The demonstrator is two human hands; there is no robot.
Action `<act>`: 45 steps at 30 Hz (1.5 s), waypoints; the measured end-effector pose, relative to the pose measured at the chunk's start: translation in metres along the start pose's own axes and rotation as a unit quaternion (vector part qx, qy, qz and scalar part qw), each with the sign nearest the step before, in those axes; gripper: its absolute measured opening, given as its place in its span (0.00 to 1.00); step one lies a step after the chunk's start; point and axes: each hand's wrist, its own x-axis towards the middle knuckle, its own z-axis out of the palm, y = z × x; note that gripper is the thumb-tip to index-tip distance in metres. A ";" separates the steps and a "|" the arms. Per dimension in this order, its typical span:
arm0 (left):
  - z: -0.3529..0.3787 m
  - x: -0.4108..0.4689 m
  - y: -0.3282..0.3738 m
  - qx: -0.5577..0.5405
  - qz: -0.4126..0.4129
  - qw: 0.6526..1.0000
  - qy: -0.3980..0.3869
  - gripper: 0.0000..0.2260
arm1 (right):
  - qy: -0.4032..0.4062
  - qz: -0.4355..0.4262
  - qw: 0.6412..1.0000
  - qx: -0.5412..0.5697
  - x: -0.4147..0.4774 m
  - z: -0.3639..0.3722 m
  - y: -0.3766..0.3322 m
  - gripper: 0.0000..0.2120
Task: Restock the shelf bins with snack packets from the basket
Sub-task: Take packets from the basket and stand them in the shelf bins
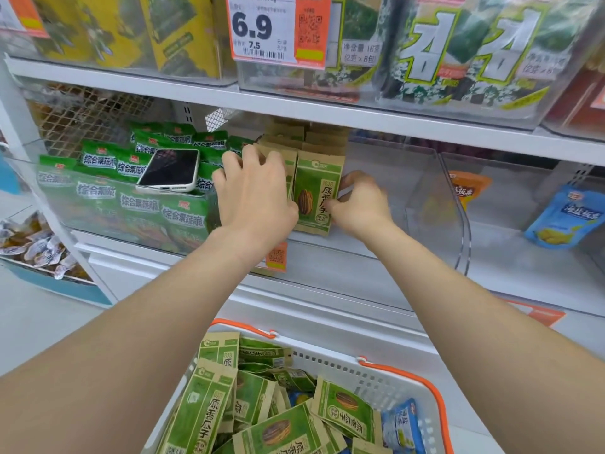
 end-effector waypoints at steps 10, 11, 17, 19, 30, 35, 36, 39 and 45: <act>-0.011 0.000 -0.001 -0.011 0.015 1.000 0.023 0.20 | -0.044 0.048 0.997 -0.033 -0.005 -0.007 0.002 0.21; -0.013 -0.003 -0.001 -0.015 0.038 0.998 0.040 0.19 | -0.051 0.048 0.996 -0.050 -0.010 -0.013 0.001 0.19; -0.038 -0.035 0.020 -0.089 0.188 0.975 0.079 0.06 | -0.032 -0.206 0.976 -0.068 -0.076 -0.055 -0.013 0.10; -0.040 -0.052 0.031 -0.076 0.154 0.985 0.028 0.14 | -0.106 -0.262 0.954 -0.104 -0.100 -0.072 -0.014 0.08; 0.058 -0.139 0.035 0.009 0.152 0.875 -0.460 0.12 | -0.467 -0.094 0.788 -0.389 -0.160 -0.067 0.054 0.16; 0.115 -0.184 0.041 0.043 0.191 0.795 -0.574 0.12 | -0.505 -0.082 0.749 -0.421 -0.170 -0.057 0.063 0.11; 0.123 -0.191 0.042 0.054 0.205 0.781 -0.588 0.11 | -0.507 -0.083 0.746 -0.424 -0.171 -0.055 0.063 0.11; 0.144 -0.207 0.040 0.072 0.224 0.757 -0.610 0.14 | -0.516 -0.085 0.737 -0.428 -0.173 -0.049 0.061 0.10; 0.166 -0.223 0.037 0.050 0.166 0.713 -0.679 0.32 | -0.516 -0.086 0.741 -0.421 -0.167 -0.047 0.057 0.10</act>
